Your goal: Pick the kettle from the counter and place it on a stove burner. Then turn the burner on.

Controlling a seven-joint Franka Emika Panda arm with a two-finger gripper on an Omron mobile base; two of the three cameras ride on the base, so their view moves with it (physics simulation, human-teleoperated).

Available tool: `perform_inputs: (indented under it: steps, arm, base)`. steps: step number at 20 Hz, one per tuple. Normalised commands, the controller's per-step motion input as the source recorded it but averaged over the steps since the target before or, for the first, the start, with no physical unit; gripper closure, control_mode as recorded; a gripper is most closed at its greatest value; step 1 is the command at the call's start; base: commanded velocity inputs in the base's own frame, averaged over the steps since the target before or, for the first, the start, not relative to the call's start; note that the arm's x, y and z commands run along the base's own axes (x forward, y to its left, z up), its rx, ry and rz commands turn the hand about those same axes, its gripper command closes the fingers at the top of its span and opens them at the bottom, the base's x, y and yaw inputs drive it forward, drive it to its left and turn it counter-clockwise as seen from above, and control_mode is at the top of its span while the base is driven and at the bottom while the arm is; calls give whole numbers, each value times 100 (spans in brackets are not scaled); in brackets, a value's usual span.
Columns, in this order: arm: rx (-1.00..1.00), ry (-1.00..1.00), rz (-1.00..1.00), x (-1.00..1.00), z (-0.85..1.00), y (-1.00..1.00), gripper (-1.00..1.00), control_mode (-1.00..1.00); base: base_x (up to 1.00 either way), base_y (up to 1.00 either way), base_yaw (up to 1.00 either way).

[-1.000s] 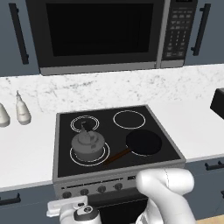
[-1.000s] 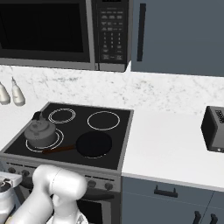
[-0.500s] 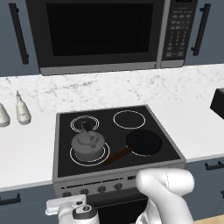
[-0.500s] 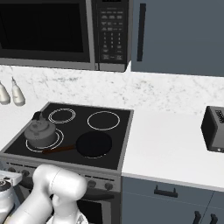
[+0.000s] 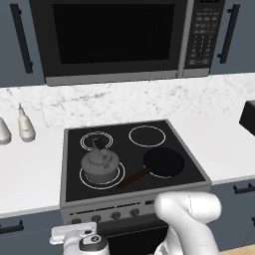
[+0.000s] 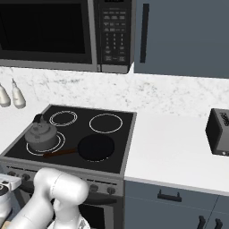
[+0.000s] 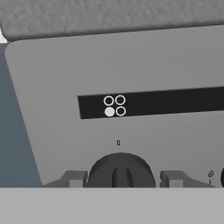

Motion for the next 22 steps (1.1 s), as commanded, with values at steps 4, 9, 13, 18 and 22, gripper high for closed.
perform_inputs:
  steps: [4,9,13,18,22]
  arm:
    - [0,0,0,5,0,0,100,-100]
    - [-1,0,3,0,0,14,100,-100]
    - [-3,4,11,0,0,21,100,-100]
    - [-5,5,14,0,0,22,100,-100]
    - [-10,3,16,4,1,19,100,-100]
  base:
    - [0,0,0]
    - [0,0,0]
    - [0,0,0]
    - [0,0,0]
    - [0,0,0]
